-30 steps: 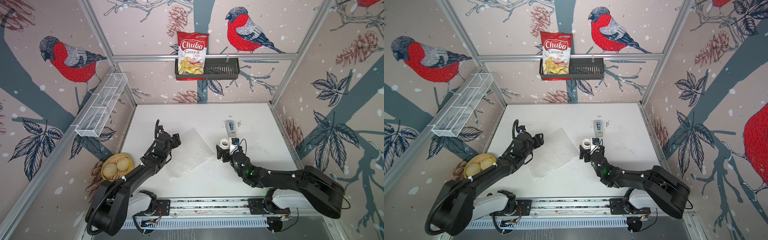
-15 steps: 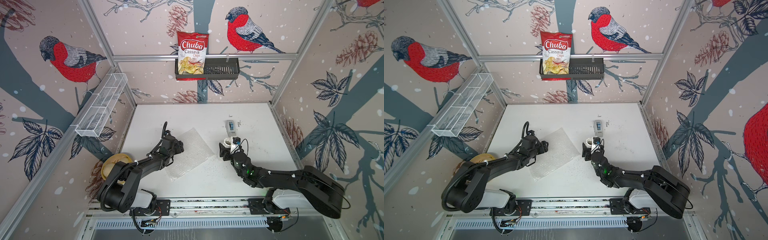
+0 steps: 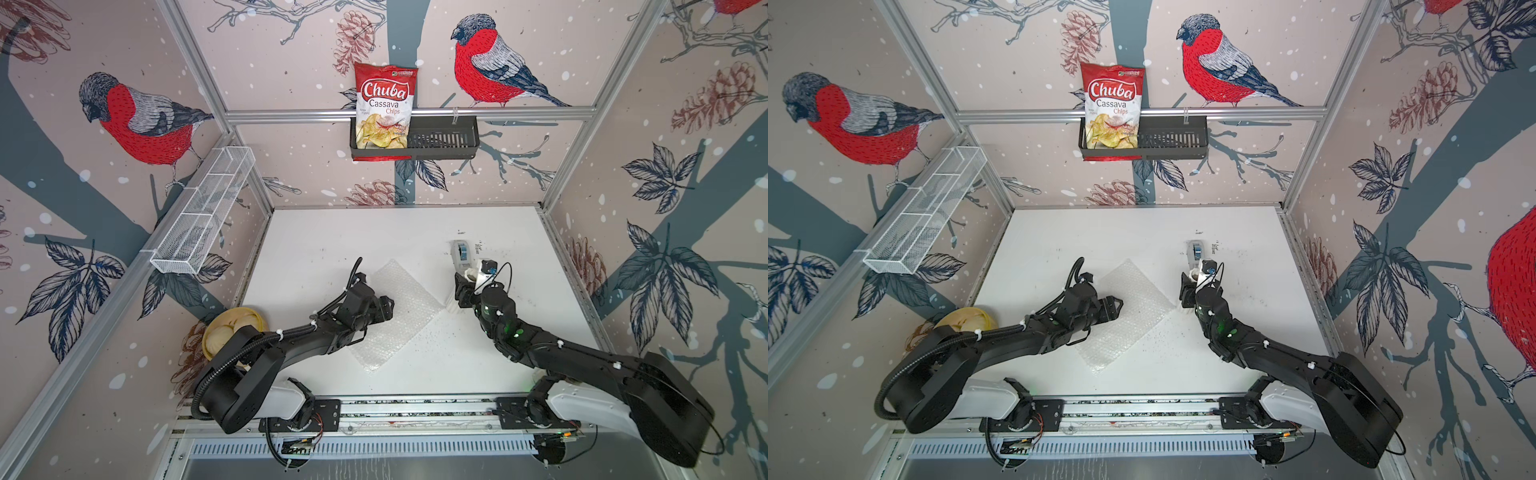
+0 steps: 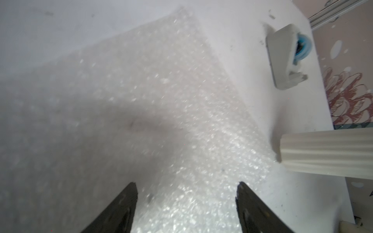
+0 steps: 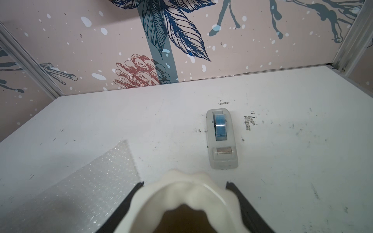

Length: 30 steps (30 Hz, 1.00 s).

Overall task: Wrap vases in bubble wrap
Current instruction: Pick up the vase from the center of the board, then adjust the bubble wrap at the center of the board.

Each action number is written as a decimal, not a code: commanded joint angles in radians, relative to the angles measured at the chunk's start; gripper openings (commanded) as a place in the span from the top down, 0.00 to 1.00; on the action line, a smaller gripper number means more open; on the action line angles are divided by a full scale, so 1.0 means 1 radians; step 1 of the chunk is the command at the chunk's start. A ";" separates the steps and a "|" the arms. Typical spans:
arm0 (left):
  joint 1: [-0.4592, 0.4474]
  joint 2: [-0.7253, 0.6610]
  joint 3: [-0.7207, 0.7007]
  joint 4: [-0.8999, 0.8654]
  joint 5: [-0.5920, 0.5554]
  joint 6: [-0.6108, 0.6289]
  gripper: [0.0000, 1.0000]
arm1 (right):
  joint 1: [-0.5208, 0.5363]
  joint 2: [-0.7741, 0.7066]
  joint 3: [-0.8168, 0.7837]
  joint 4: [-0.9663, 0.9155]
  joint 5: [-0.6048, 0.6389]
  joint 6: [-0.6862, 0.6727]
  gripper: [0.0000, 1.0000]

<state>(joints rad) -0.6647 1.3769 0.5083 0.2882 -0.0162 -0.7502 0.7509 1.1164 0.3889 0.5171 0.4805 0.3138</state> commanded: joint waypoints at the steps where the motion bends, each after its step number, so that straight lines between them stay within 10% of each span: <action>1: -0.041 0.039 0.066 0.074 -0.099 0.158 0.23 | -0.040 -0.046 0.009 -0.030 -0.059 0.002 0.48; 13: -0.128 0.468 0.510 -0.156 0.041 0.490 0.28 | -0.214 -0.225 0.005 -0.198 -0.157 0.059 0.54; 24: -0.072 0.680 0.711 -0.159 0.007 0.358 0.28 | -0.226 -0.250 0.007 -0.226 -0.154 0.057 0.54; 30: 0.042 0.714 0.793 -0.161 -0.033 0.084 0.28 | -0.226 -0.250 0.013 -0.243 -0.160 0.067 0.55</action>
<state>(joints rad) -0.6540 2.0892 1.2823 0.1379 -0.0074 -0.4915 0.5236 0.8661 0.3874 0.2451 0.3237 0.3687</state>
